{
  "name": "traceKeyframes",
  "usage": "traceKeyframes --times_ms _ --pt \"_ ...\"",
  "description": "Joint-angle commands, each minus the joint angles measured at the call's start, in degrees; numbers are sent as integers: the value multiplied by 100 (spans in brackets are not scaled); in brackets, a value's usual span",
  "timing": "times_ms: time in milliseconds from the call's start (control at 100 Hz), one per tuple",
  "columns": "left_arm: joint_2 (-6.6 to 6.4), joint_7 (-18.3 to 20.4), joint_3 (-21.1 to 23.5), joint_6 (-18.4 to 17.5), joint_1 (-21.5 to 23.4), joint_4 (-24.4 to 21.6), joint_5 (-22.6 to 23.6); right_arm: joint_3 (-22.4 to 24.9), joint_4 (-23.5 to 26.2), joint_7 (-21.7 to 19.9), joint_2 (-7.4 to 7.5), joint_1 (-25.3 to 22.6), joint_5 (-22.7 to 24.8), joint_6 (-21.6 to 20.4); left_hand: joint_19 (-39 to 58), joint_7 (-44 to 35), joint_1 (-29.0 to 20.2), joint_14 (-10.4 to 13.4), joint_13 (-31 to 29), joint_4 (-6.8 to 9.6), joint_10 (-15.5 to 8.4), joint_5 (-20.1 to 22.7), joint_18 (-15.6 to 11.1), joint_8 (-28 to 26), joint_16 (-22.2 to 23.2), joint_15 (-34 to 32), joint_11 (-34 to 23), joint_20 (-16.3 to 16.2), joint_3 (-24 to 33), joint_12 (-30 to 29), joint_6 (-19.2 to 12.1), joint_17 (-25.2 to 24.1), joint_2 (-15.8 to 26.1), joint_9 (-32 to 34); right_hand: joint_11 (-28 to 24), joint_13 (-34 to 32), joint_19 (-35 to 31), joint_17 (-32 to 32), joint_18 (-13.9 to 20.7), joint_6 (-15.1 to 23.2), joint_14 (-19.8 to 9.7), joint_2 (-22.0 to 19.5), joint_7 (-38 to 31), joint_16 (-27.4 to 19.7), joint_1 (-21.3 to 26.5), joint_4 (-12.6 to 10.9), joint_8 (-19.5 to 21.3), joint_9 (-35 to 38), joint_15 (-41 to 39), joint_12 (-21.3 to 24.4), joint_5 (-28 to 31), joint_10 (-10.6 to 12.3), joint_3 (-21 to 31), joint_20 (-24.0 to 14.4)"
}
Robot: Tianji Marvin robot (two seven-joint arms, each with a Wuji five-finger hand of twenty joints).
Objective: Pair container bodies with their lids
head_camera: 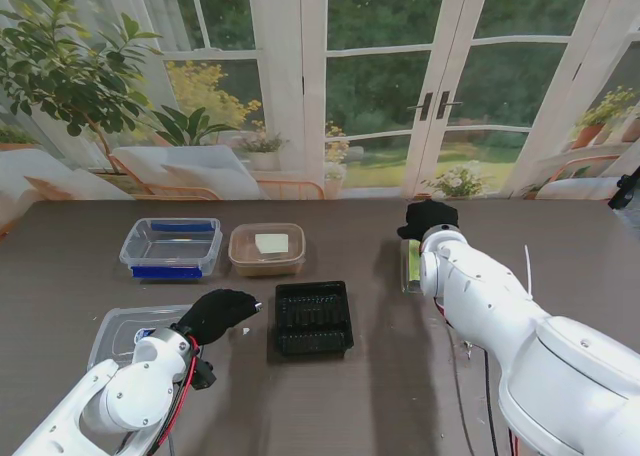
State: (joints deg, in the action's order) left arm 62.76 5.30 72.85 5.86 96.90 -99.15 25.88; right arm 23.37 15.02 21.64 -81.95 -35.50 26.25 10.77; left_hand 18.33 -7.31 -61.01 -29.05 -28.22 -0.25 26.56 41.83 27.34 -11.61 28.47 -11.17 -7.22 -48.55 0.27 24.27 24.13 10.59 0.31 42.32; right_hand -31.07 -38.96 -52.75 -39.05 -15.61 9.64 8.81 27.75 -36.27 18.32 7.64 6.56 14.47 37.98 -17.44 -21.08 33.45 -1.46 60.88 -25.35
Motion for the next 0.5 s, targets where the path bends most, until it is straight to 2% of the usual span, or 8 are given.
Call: traceKeyframes --times_ms 0,300,490 --pt "22 96 5 17 27 -32 11 -32 -20 -143 11 -45 3 0 -172 30 -37 14 -8 84 41 112 -79 -37 39 -62 -12 -91 -76 -15 31 26 295 108 41 -138 102 3012 35 -70 -68 -136 -58 -76 -192 -127 -60 113 40 98 44 93 -201 153" --pt "28 53 -66 -26 12 25 15 10 -24 -279 1 -157 -65 20 -169 27 -36 18 -28 86 39 119 -76 -41 42 -73 -17 -91 -77 -11 35 30 299 126 381 -262 148 3000 53 -114 -77 -172 -45 -126 -197 -138 -82 469 164 280 99 132 -234 230" --pt "36 1 -88 -3 53 17 40 -5 -28 -354 -3 -219 -86 50 -169 29 -37 14 -22 87 43 115 -76 -41 42 -71 -15 -90 -77 -11 39 32 299 126 526 -186 178 3054 96 -100 -96 -211 -7 -148 -212 -141 -99 388 235 363 35 163 -249 265"
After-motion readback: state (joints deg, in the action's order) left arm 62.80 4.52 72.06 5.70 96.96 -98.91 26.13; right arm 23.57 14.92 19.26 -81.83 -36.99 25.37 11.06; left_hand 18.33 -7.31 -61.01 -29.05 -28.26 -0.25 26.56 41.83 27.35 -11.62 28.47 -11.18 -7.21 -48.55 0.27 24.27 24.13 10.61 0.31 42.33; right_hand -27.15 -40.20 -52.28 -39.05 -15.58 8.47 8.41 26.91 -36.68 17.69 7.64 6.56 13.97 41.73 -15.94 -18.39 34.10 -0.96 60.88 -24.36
